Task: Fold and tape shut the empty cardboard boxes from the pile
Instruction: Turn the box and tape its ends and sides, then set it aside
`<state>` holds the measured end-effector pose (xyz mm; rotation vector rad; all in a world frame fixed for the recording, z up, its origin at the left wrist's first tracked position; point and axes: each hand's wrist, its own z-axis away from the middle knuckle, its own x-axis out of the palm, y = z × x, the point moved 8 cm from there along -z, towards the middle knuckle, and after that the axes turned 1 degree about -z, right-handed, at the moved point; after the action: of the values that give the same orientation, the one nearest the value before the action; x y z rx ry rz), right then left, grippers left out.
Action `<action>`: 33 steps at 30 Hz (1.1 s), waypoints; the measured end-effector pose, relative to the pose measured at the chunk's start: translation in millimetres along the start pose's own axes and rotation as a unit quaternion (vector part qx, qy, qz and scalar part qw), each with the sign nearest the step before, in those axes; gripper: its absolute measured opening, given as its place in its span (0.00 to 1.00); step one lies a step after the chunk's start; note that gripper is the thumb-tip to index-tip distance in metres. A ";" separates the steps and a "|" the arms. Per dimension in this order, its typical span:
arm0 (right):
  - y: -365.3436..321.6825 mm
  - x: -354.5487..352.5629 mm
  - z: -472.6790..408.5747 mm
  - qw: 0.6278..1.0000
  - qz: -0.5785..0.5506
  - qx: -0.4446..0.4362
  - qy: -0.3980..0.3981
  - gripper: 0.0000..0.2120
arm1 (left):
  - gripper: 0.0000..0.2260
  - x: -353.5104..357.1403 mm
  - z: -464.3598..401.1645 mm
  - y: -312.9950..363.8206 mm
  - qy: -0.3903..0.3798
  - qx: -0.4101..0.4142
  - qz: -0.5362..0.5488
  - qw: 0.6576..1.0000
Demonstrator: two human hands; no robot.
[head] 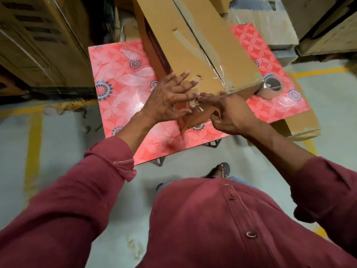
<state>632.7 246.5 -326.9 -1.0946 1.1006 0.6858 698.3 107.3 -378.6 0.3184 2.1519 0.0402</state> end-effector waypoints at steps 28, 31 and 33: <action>14.9 142.7 49.9 0.972 0.192 0.032 0.130 0.50 | 0.30 6.4 11.6 18.7 0.011 -0.114 0.174 0.978; 21.2 141.1 52.1 0.972 0.175 0.057 0.147 0.46 | 0.23 11.9 10.3 15.8 0.065 -0.164 0.173 0.969; 24.6 136.4 51.8 0.972 0.161 0.068 0.155 0.44 | 0.22 13.0 10.2 17.3 0.070 -0.149 0.167 0.972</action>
<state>676.1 293.9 -460.2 -0.9316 1.5963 0.6931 703.4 126.2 -392.3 0.5103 2.1679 0.5875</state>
